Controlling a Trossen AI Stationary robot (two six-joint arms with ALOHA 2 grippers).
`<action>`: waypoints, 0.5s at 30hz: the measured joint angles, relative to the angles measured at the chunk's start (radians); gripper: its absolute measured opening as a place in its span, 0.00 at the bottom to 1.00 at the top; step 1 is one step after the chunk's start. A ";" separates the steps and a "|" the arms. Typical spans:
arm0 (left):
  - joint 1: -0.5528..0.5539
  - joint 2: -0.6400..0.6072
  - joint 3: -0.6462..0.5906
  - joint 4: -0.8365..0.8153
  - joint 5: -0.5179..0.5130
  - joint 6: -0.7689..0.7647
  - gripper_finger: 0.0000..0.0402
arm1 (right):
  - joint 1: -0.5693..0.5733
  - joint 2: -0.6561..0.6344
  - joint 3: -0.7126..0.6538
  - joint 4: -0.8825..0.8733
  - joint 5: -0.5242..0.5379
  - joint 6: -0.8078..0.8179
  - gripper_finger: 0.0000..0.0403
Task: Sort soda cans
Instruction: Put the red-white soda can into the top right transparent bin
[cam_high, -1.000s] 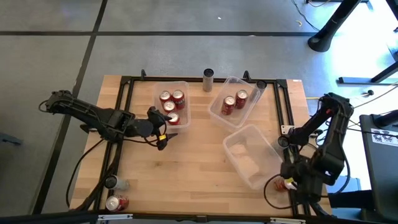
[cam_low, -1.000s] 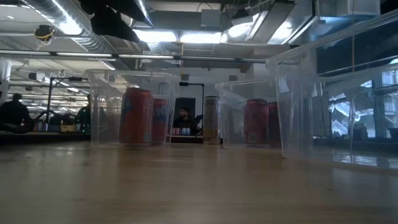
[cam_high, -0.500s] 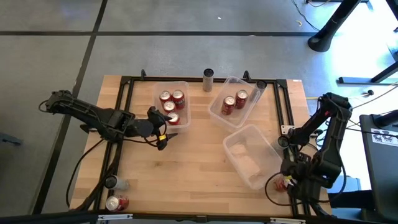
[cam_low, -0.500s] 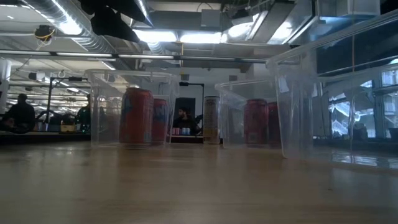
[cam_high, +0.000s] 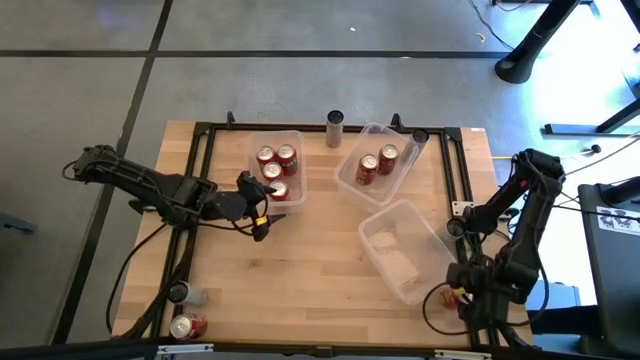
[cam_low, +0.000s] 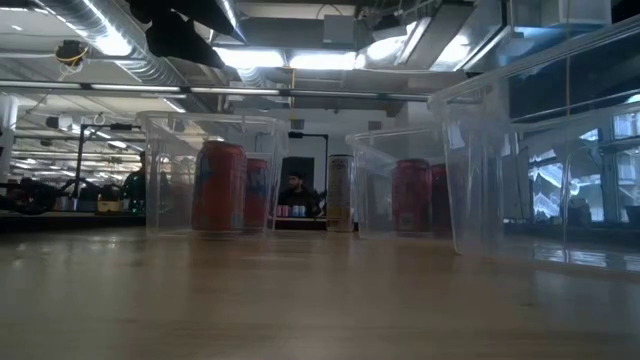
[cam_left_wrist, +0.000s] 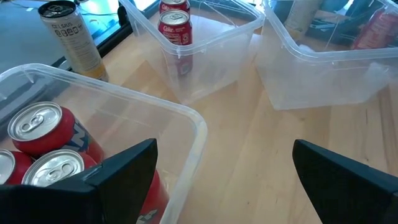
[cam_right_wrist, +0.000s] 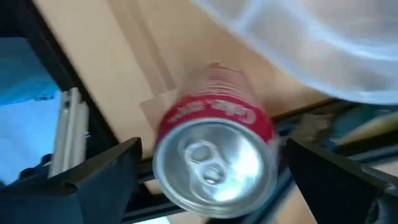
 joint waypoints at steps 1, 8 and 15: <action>0.000 0.000 0.000 0.000 0.000 -0.008 0.90 | 0.000 0.000 -0.008 0.026 0.000 0.000 0.97; 0.000 0.000 0.000 0.000 0.000 -0.013 0.90 | -0.001 0.000 -0.071 0.212 0.019 0.143 0.97; 0.000 0.000 0.000 0.000 0.000 -0.009 0.90 | -0.001 0.004 -0.074 0.276 0.049 0.156 0.97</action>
